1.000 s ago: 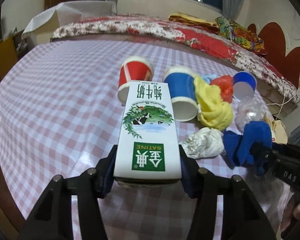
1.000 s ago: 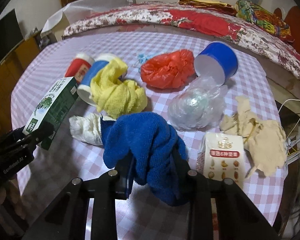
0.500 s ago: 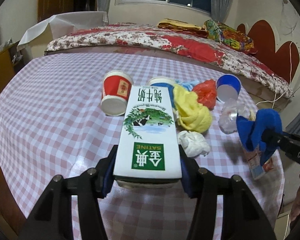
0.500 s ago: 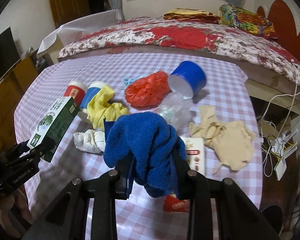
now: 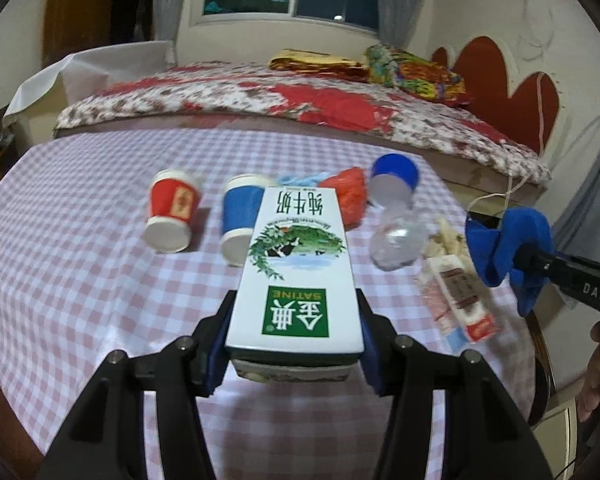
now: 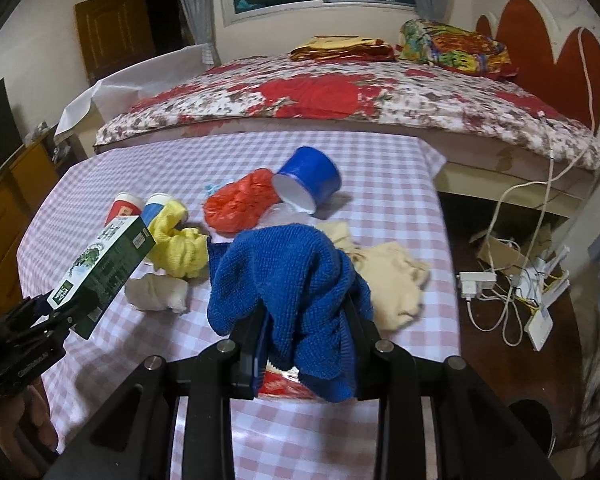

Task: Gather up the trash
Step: 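Carry the milk carton and blue towel in both tools over the black trash bin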

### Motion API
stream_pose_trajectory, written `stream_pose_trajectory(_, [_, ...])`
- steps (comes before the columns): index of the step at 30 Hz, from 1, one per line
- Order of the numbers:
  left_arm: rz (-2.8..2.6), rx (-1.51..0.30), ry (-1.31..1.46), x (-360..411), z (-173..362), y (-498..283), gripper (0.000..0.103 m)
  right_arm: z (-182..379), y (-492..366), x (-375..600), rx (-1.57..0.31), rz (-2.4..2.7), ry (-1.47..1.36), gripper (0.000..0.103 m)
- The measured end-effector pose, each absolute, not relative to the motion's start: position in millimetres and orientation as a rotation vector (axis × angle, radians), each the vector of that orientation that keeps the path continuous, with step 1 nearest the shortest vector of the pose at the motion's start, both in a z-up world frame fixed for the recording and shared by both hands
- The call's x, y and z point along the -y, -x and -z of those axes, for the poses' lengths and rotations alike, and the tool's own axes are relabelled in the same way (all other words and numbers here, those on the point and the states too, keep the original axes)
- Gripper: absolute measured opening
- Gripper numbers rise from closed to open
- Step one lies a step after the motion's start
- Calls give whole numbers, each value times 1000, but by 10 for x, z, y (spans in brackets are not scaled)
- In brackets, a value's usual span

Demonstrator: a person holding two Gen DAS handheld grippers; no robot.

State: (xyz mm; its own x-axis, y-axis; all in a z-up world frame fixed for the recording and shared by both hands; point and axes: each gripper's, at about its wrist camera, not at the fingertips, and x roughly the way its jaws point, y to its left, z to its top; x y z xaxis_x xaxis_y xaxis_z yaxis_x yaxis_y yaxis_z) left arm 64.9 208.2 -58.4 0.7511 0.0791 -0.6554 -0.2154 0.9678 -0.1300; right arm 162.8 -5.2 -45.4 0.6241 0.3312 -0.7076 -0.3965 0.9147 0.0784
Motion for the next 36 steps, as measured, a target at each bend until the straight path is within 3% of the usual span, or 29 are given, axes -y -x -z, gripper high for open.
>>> stream_pose_trajectory(22, [212, -723, 34, -516, 436, -968, 54, 437, -1239, 1997, -781, -72, -37, 33])
stream_pose_trajectory(36, [496, -778, -116, 813, 584, -973, 54, 799, -795, 3363, -842, 171, -143, 33])
